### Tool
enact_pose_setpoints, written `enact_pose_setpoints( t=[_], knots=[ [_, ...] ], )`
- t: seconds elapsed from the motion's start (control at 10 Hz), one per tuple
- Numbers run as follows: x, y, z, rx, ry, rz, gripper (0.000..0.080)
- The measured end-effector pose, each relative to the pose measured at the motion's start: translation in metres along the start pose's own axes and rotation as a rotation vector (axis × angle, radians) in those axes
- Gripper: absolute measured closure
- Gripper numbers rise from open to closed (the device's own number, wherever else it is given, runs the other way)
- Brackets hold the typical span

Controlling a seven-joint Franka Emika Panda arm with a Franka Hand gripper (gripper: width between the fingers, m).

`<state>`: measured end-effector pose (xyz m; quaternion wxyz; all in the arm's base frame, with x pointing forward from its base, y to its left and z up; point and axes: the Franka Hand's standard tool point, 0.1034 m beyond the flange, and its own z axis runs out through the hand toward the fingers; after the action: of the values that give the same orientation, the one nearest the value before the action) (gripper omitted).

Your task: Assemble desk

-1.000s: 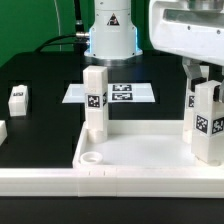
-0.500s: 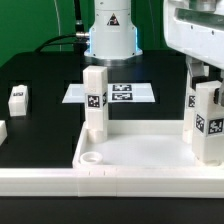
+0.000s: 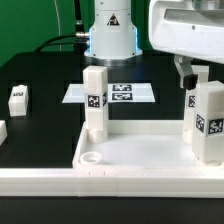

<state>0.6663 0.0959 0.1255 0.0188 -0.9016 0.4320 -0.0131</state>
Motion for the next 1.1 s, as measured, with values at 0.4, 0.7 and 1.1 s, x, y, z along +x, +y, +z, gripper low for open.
enact_pose_setpoints(
  t=[0.4,0.7,1.1],
  knots=[
    [-0.0029,-0.0054,0.0008,0.0,0.029,-0.496,0.0151],
    [0.0003,-0.0059,0.0006,0.003,0.039,-0.759,0.0151],
    [0.0025,-0.0043,0.0009,-0.014,0.046,-0.98,0.0155]
  ],
)
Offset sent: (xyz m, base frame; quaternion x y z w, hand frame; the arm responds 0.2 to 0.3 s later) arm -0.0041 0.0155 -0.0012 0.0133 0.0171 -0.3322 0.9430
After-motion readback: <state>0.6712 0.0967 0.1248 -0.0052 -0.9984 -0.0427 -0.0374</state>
